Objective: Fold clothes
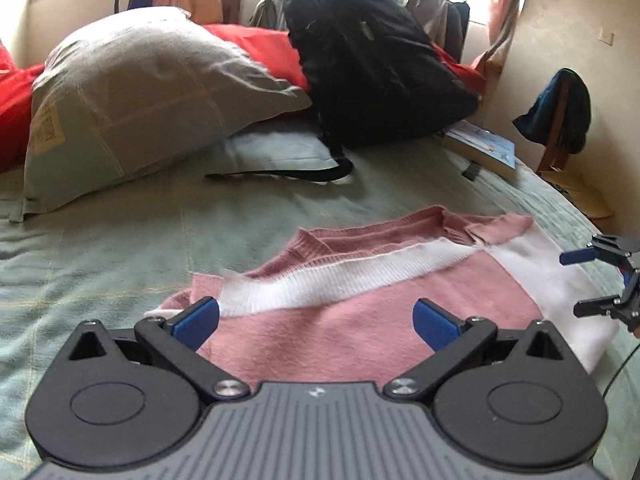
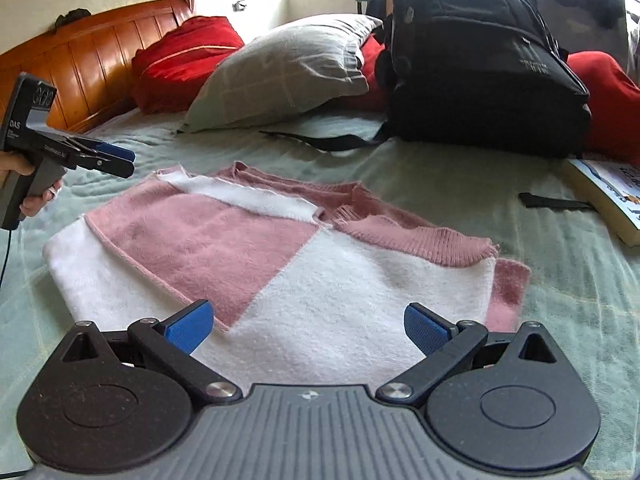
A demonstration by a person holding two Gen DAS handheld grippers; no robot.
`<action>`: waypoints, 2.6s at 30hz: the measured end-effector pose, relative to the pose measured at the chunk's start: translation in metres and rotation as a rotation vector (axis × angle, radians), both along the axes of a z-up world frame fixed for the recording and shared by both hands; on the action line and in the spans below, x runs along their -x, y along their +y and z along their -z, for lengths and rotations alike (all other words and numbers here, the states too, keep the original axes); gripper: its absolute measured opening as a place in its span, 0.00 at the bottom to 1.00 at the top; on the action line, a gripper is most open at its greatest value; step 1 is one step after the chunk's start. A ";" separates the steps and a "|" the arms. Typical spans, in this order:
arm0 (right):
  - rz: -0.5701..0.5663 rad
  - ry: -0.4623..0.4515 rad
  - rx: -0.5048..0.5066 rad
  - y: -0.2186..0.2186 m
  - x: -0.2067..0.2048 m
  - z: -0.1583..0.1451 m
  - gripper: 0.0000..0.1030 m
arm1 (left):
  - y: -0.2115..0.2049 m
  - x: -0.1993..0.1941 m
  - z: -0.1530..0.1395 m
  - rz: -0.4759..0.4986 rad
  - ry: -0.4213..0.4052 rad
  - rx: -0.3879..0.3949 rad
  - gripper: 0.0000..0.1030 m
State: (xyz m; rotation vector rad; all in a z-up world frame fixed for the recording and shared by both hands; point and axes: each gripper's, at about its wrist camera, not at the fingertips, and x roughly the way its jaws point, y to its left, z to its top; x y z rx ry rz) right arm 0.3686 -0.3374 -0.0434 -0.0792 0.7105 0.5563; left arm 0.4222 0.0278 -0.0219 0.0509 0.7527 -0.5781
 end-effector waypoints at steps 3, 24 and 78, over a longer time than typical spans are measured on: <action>-0.006 -0.019 0.006 0.002 0.017 0.002 1.00 | -0.013 0.029 0.006 0.093 -0.026 -0.033 0.99; 0.104 0.042 -0.048 0.003 0.089 0.035 1.00 | -0.035 0.090 0.048 0.110 0.046 -0.073 0.99; 0.184 -0.130 0.348 0.028 0.147 0.018 1.00 | -0.072 0.175 0.052 0.192 -0.425 -0.708 0.99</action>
